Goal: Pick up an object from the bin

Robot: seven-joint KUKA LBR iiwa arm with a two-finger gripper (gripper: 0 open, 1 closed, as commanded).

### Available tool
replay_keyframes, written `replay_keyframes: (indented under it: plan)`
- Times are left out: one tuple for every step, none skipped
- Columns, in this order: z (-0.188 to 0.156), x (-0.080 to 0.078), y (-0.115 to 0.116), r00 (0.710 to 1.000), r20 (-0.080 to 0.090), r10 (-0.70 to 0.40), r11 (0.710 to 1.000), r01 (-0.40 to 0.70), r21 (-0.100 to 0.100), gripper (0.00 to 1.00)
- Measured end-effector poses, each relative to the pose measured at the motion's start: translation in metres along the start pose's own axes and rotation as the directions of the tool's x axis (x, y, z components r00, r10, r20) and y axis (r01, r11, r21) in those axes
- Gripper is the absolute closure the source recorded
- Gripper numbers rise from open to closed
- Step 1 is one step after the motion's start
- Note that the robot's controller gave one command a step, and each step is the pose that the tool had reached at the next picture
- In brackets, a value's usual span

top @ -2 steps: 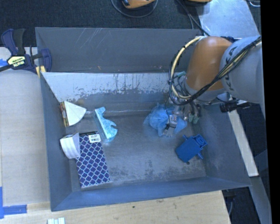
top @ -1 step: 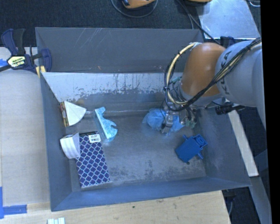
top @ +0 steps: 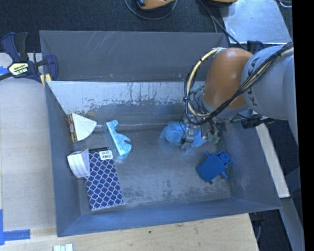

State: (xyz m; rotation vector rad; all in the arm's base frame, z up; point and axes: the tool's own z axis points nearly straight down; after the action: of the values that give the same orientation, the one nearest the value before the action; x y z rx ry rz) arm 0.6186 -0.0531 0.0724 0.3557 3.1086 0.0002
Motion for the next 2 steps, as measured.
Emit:
replay_keyframes:
  plan:
    - [0.0007,-0.0045,0.0020,1.000,0.006,-0.018,1.000,0.018,0.000,1.00]
    - [0.0008,-0.0078,-0.0001,1.000,0.008,-0.027,1.000,0.027,-0.001,1.00]
